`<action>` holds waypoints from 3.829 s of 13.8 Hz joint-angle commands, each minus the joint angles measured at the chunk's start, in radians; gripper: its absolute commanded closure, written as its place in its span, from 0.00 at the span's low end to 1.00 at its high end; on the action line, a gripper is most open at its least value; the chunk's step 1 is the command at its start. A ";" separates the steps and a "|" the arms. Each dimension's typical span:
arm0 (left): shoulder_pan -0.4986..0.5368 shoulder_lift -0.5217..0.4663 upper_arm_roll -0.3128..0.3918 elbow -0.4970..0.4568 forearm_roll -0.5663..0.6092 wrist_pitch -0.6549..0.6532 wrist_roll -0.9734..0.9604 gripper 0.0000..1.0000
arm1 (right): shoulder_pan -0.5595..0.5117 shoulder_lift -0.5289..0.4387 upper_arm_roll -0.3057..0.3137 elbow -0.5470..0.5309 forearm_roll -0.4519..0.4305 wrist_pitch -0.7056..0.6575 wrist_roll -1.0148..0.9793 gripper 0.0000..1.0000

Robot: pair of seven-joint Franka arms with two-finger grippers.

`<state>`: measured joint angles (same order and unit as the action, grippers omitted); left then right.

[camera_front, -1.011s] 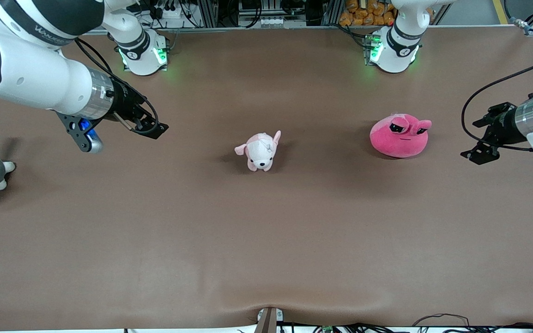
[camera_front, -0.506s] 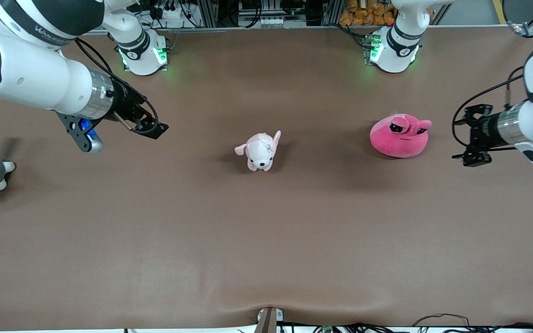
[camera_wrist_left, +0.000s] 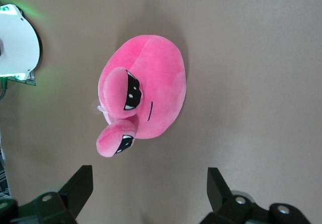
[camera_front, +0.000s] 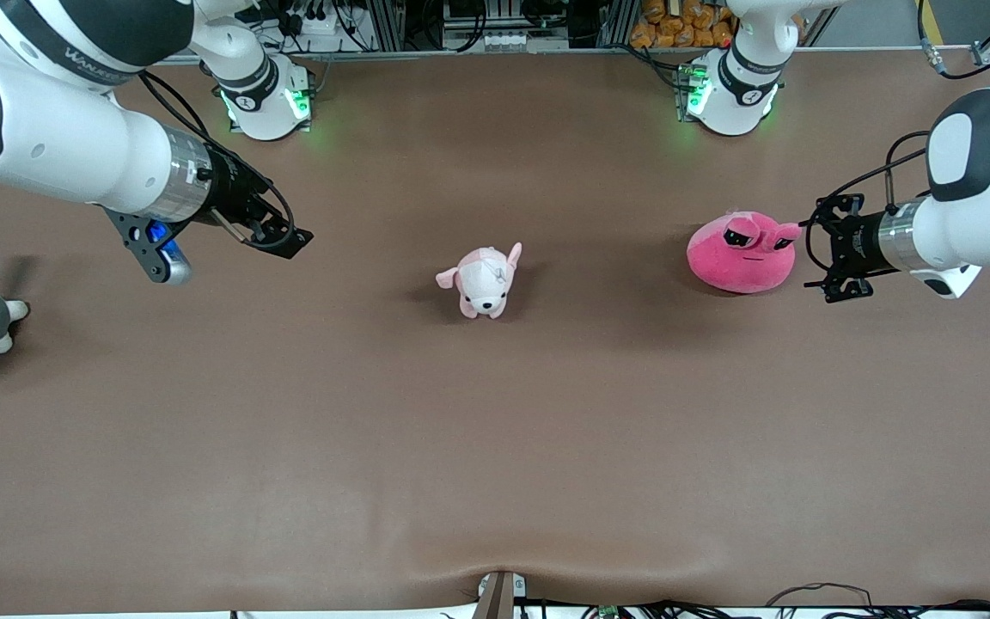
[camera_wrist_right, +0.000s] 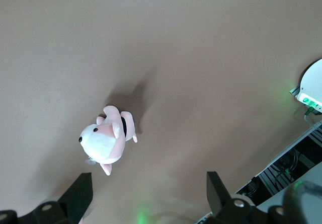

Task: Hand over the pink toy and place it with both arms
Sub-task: 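Lower the left gripper onto the pink toy and close it, then lift the pink toy with the left gripper toward the table middle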

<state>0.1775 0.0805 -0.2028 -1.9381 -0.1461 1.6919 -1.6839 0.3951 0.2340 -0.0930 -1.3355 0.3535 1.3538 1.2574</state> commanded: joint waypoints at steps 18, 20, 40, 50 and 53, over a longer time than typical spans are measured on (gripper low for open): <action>0.046 -0.176 -0.004 -0.430 -0.047 0.348 0.009 0.00 | -0.001 -0.013 -0.010 -0.014 0.018 -0.015 0.017 0.00; 0.046 -0.176 -0.004 -0.436 -0.049 0.348 0.009 0.04 | 0.001 -0.013 -0.010 -0.014 0.018 -0.016 0.017 0.00; 0.054 -0.176 -0.004 -0.432 -0.050 0.234 0.082 1.00 | 0.001 -0.013 -0.010 -0.013 0.018 -0.016 0.017 0.00; 0.054 -0.159 -0.004 -0.061 -0.052 -0.208 0.165 1.00 | -0.001 -0.012 -0.010 -0.010 0.021 -0.008 0.020 0.00; 0.034 -0.145 -0.006 0.081 -0.093 -0.268 0.162 1.00 | 0.001 -0.008 -0.011 -0.010 0.076 -0.004 0.072 0.00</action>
<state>0.2225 -0.0799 -0.2060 -1.9565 -0.2015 1.4858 -1.5308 0.3950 0.2340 -0.1012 -1.3370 0.3833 1.3437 1.2822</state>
